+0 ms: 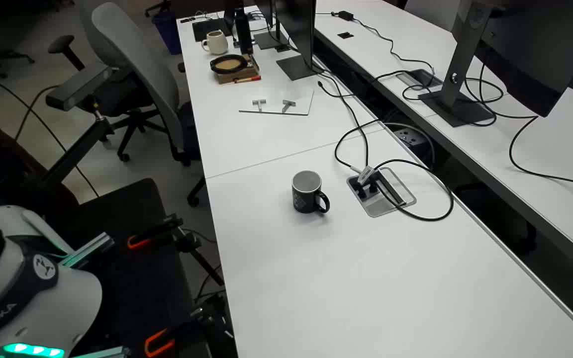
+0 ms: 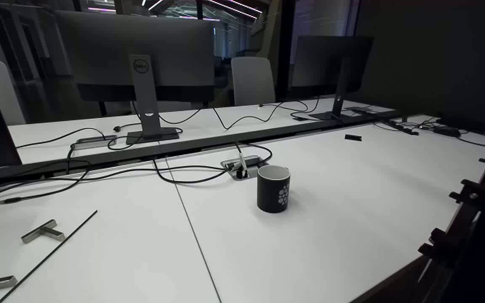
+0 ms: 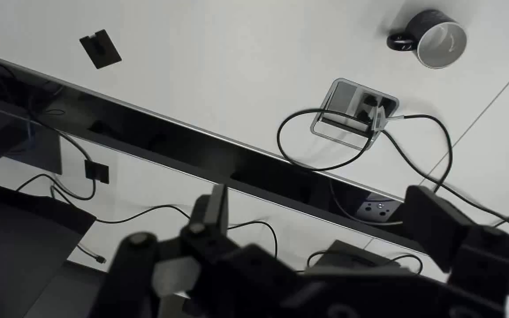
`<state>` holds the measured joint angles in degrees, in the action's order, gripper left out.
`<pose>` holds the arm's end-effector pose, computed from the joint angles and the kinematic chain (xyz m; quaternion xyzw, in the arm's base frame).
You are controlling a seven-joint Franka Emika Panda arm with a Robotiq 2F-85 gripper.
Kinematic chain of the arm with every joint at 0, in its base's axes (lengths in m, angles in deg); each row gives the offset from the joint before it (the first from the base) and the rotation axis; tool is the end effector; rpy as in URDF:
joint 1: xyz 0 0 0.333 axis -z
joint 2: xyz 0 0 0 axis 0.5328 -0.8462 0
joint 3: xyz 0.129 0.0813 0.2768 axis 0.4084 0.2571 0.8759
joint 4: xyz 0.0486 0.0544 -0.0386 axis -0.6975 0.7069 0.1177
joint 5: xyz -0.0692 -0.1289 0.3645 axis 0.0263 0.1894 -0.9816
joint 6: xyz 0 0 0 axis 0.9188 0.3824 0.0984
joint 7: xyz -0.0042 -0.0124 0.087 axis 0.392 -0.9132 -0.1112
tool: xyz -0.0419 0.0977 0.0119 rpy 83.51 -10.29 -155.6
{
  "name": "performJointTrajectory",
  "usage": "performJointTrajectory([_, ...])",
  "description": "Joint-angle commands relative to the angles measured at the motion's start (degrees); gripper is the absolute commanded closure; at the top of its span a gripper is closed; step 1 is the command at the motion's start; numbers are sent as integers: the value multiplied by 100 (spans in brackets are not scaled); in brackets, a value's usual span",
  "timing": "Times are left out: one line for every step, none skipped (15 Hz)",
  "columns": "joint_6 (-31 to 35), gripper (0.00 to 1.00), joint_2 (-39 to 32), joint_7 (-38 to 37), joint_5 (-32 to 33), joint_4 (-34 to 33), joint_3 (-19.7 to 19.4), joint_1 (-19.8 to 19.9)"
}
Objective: Move the black and white mug slightly to the right
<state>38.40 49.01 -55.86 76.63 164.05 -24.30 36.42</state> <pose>0.4601 -0.1313 0.5476 0.9852 0.0619 0.1426 0.0718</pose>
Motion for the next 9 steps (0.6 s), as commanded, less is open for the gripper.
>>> performJointTrajectory([-10,0,-4,11,-17,-10,31,34])
performJointTrajectory([-76,0,-83,-108,1,-63,76,39])
performJointTrajectory([-116,0,-140,-205,10,-95,108,45])
performJointTrajectory([-198,0,-253,-386,5,-155,160,53])
performJointTrajectory([-279,0,-368,-533,-48,-210,192,41])
performJointTrajectory([-373,0,-497,-766,-13,-255,260,59])
performJointTrajectory([-481,0,-638,-1064,57,-308,339,88])
performJointTrajectory([-588,0,-794,-1344,81,-364,402,96])
performJointTrajectory([-664,0,-931,-1625,140,-406,465,109])
